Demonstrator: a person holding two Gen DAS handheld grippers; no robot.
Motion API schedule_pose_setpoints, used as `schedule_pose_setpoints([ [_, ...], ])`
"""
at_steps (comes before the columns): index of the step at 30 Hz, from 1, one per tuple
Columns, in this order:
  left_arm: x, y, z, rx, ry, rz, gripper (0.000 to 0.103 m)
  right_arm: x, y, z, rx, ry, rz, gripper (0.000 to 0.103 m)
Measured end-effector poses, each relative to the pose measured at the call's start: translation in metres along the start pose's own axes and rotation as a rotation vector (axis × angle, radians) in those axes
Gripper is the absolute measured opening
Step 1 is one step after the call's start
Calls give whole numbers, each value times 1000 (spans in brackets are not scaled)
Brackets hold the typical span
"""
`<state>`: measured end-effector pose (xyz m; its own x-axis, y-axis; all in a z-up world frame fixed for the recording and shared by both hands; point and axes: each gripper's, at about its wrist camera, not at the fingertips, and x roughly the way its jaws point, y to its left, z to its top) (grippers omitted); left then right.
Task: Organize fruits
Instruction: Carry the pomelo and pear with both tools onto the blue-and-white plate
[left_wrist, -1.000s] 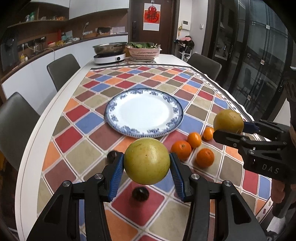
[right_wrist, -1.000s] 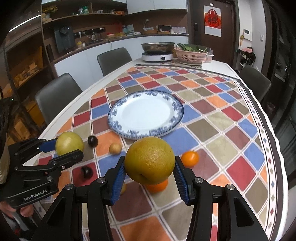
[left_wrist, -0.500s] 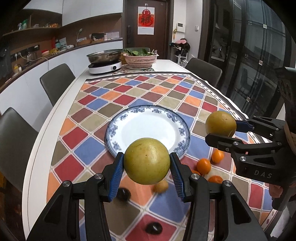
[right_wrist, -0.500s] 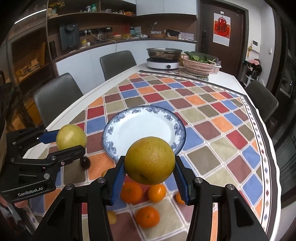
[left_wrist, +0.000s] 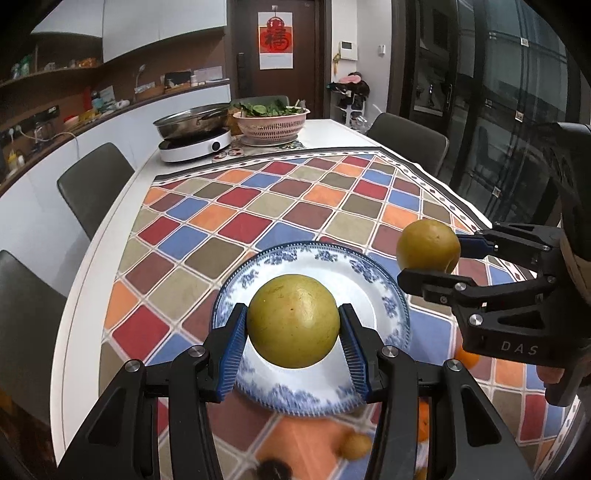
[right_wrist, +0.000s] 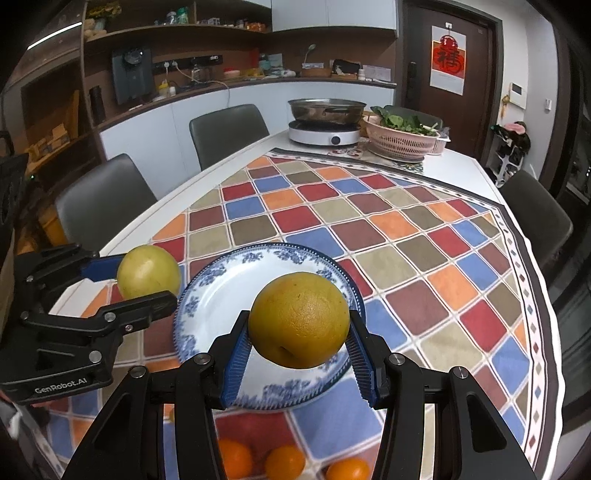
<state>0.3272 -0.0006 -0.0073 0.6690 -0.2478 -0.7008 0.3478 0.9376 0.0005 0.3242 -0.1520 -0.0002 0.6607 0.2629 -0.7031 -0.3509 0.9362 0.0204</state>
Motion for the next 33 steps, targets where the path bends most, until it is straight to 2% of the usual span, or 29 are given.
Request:
schedule_pose_setpoints([
  [5,33,13,11,-15,42,-27,49,28,-10,11,3,25,20,51],
  [15,97,28,21,-28,149,-19,49,84,-22,23,-29,131,31,51],
  [22,121,35,21,-30,202,-7,49,113,-18,24,-89,206,8,51],
  [33,137,37,15,-9,249,-7,49,136,-18,18,-94,255,21,51],
])
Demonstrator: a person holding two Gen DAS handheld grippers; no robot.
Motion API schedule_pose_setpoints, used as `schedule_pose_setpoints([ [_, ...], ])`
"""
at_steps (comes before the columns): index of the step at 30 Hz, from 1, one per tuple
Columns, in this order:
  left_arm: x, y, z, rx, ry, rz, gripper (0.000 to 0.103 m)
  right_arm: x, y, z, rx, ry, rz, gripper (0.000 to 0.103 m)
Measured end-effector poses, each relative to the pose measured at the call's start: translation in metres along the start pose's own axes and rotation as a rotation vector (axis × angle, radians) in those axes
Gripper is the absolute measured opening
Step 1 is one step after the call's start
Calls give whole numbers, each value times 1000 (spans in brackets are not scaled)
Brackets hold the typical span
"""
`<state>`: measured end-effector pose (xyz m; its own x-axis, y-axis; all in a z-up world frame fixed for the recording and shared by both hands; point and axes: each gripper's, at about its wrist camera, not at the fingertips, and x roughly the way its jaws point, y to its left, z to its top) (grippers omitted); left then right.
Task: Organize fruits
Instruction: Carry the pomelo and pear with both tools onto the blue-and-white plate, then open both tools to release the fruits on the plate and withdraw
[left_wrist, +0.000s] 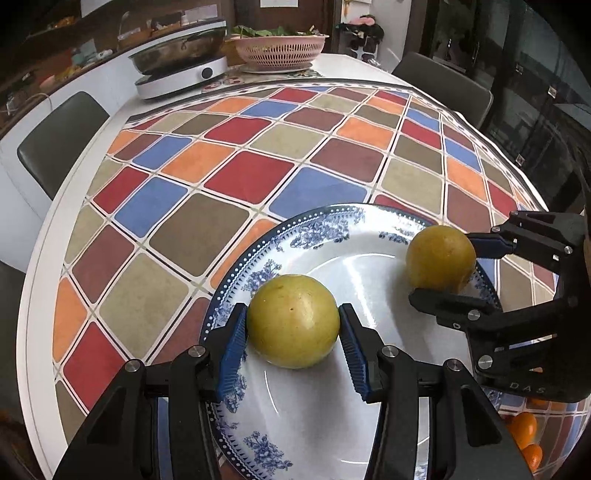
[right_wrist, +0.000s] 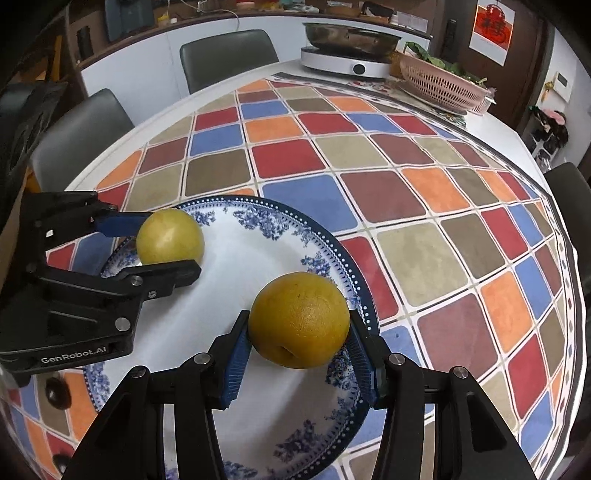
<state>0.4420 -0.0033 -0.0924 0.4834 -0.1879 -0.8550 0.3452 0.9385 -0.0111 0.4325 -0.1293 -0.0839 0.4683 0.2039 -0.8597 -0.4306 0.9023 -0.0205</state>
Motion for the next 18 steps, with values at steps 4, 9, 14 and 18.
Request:
schedule_pose_setpoints([
  [4,1,0,0,3,-6,0,49,1,2,-1,-18,-4,-6,51],
  [9,1,0,1,6,-6,1,50,3,4,0,-35,-10,-12,51],
  [14,-2,1,2,-1,-15,20,61,3,4,0,-31,-8,-3,51],
  [18,-17,3,3,-19,-43,26,67,-2,6,-1,-29,-22,1,52],
])
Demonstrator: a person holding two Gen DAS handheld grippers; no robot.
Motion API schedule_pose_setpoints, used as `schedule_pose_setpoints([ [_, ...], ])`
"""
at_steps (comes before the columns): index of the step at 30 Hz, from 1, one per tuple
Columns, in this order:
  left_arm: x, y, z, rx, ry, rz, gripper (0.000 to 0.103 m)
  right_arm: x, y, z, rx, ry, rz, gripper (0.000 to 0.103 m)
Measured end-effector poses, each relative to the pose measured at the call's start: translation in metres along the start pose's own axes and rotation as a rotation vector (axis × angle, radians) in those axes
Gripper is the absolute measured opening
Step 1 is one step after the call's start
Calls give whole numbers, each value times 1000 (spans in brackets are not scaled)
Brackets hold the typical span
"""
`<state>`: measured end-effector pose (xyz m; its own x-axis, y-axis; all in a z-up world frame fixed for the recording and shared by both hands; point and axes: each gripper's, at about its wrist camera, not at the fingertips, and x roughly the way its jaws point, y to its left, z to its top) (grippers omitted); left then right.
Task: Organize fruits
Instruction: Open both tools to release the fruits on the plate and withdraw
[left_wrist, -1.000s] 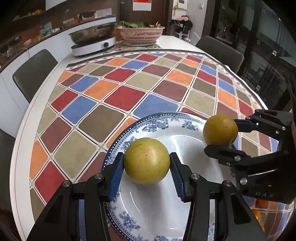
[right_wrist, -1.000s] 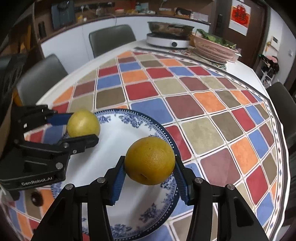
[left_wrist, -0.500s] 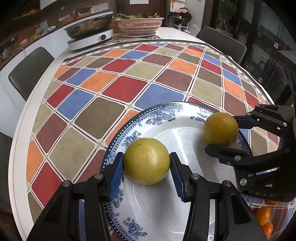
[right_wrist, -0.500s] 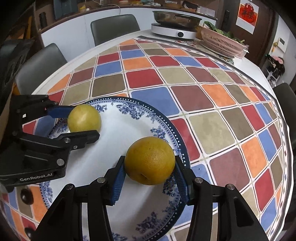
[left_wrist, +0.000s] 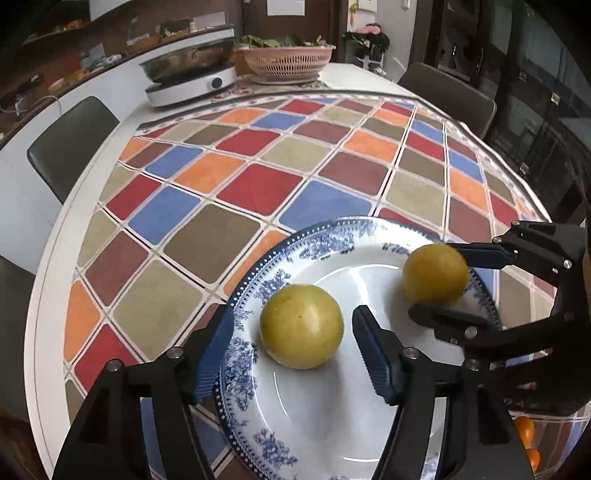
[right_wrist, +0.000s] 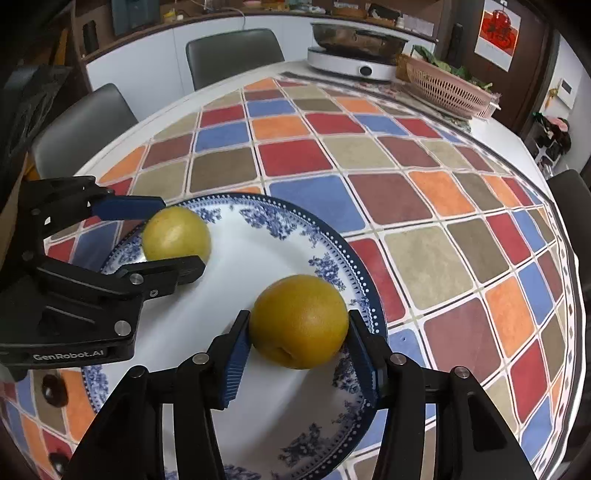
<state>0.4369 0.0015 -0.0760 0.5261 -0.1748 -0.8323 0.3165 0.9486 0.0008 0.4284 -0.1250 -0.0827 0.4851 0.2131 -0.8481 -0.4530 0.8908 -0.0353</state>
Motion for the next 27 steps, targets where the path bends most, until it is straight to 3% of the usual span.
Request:
schedule_pose_setpoints([
  [2,-9,0,0,-2,-14,12,67,-8,3,-1,-6,-20,-14,61],
  [13,-93,-15,-23,-25,-157,86,71,-77,13,-21,25,-142,-85,61],
  [27,-193,-37,-83,-49,-274,104,80,-167,48,-61,113,-257,-12,61],
])
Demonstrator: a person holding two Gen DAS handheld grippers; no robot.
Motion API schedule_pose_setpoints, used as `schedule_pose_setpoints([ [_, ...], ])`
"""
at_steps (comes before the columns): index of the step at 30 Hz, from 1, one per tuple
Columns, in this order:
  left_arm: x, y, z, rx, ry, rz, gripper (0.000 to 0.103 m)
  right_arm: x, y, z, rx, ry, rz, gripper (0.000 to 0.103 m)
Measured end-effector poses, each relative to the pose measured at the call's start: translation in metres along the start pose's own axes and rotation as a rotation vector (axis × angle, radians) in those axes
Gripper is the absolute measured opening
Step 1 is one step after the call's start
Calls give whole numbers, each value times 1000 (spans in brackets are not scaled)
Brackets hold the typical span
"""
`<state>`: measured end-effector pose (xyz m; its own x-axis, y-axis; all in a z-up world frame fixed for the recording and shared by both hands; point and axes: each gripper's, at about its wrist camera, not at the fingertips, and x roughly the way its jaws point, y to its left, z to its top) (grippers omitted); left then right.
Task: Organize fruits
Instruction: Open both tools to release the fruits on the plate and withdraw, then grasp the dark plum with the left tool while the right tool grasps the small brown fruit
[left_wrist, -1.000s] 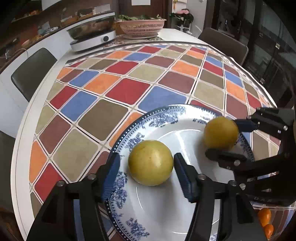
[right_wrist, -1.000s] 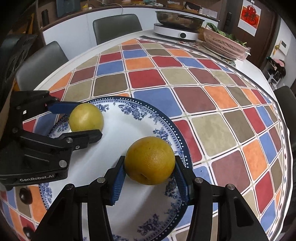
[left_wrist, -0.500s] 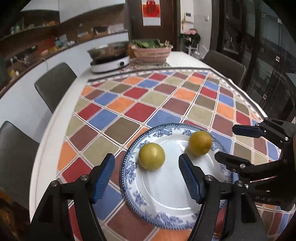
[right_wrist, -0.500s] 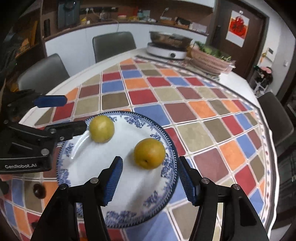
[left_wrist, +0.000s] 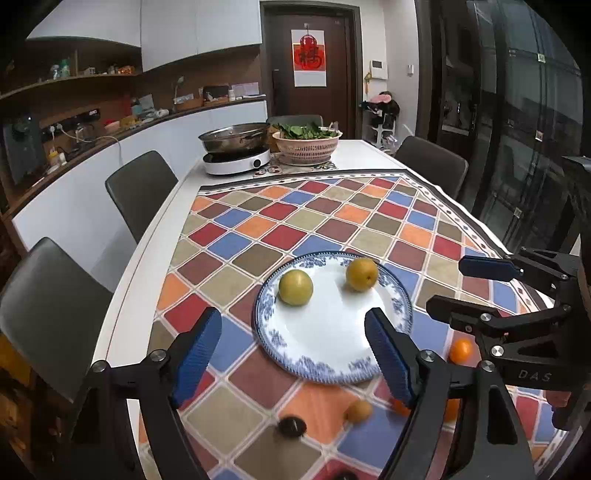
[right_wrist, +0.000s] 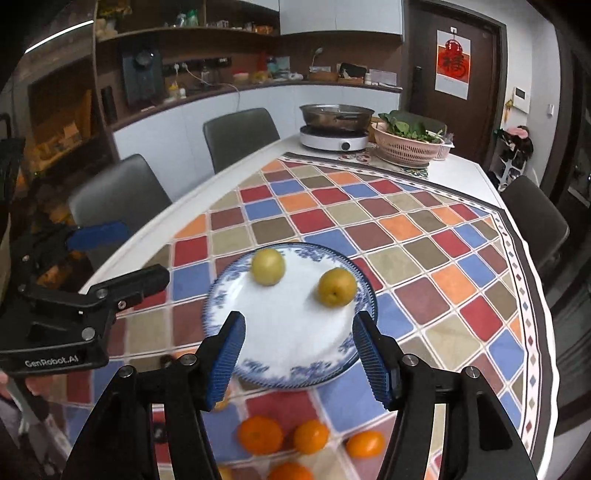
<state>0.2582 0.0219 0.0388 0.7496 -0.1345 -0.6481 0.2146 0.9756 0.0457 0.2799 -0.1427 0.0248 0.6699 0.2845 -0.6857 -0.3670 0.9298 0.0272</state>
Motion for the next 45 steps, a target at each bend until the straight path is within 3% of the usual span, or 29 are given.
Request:
schedule_pose_setpoints([
  [10,-56,-7,-35,0,-33,-12,83,-52,31,-35,-11,-48,-17,61],
  [20,-80,-15,-76,22,-32,9,84,-74,54,-72,-30,-37,-15,61],
  [35,-63,-22,-127,38,51,-46,83,-60,72,-120,-82,42,26,61],
  [45,-35,-26,-142,72,88,-87,83,-32,70,-138,-86,119,40,61],
])
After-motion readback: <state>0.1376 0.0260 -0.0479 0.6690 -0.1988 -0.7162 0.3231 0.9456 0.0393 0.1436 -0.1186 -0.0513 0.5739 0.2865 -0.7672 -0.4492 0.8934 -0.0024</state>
